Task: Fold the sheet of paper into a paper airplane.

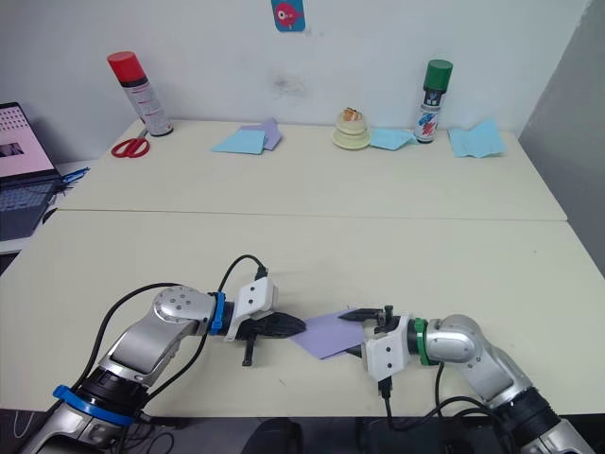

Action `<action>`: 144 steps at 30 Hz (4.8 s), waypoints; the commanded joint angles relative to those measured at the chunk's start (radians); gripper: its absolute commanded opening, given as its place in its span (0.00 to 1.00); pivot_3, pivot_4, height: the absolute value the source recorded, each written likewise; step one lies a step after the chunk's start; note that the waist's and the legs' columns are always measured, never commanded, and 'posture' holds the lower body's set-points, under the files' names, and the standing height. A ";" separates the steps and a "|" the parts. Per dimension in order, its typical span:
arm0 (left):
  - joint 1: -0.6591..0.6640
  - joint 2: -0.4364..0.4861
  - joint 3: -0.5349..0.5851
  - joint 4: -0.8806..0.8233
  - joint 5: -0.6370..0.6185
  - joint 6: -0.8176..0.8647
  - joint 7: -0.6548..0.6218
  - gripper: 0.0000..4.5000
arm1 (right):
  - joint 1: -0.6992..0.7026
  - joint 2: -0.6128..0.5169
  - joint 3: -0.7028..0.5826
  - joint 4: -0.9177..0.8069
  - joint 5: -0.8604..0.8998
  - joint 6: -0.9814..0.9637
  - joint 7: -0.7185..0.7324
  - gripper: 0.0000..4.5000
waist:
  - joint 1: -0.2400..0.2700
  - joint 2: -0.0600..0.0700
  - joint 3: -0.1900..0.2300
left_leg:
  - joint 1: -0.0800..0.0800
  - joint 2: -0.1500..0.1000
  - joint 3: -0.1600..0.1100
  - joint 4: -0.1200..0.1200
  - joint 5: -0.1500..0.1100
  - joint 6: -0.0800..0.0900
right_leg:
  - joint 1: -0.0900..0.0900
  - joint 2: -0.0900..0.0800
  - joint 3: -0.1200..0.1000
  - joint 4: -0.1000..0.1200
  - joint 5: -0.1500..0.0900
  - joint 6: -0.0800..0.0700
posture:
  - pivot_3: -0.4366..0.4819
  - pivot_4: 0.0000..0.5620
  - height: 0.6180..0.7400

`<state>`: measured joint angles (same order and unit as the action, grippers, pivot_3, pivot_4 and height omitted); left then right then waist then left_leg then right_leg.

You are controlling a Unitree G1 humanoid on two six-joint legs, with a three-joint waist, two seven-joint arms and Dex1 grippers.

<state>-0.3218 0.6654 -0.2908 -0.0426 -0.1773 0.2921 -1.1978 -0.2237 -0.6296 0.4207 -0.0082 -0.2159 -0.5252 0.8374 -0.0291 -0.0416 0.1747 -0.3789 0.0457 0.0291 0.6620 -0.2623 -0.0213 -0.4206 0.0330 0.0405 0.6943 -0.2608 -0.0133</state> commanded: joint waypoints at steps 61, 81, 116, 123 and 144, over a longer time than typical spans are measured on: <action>-0.016 0.013 -0.037 0.185 0.058 -0.172 -0.090 0.00 | 0.030 0.108 0.060 -0.030 -0.028 -0.034 -0.034 0.36 | 0.000 0.001 -0.001 | 0.001 0.000 0.001 0.000 0.000 0.000 | 0.000 0.000 0.000 0.001 0.000 0.000 | 0.48 0.27 0.88; 0.009 0.040 -0.025 0.242 0.079 -0.181 -0.085 0.00 | 0.092 0.175 -0.025 -0.133 0.288 0.338 0.011 0.01 | -0.001 0.002 -0.003 | 0.003 0.001 -0.001 -0.001 0.000 0.000 | 0.001 0.000 0.001 0.002 -0.001 -0.002 | 0.48 0.27 0.88; 0.045 0.065 0.009 0.260 0.082 -0.249 -0.056 0.00 | 0.079 0.253 -0.079 -0.258 0.410 1.068 -0.182 0.01 | -0.004 0.005 -0.008 | 0.005 0.002 0.000 -0.002 0.000 0.000 | 0.001 0.000 0.002 0.000 -0.003 -0.006 | 0.48 0.27 0.88; 0.069 0.066 0.047 0.205 0.060 -0.243 -0.027 0.00 | 0.061 0.254 -0.054 -0.234 0.386 1.068 -0.200 0.01 | -0.004 0.005 -0.008 | 0.005 0.002 0.000 -0.003 0.000 0.000 | 0.001 0.000 0.002 -0.001 -0.003 -0.006 | 0.48 0.27 0.88; 0.056 0.055 0.155 -0.187 -0.121 0.040 0.071 0.00 | 0.053 0.245 -0.019 -0.202 0.330 0.993 -0.190 0.01 | -0.006 0.002 -0.005 | 0.001 0.002 0.001 -0.016 0.000 0.000 | -0.001 0.000 0.001 -0.015 0.001 0.002 | 0.48 0.27 0.88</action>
<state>-0.2606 0.7203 -0.1113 -0.2007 -0.3059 0.3374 -1.1170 -0.1706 -0.3767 0.4078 -0.2476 0.1459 0.4559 0.6707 -0.0353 -0.0397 0.1699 -0.3779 0.0475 0.0301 0.6457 -0.2622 -0.0215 -0.4219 0.0326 0.0415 0.6794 -0.2597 -0.0113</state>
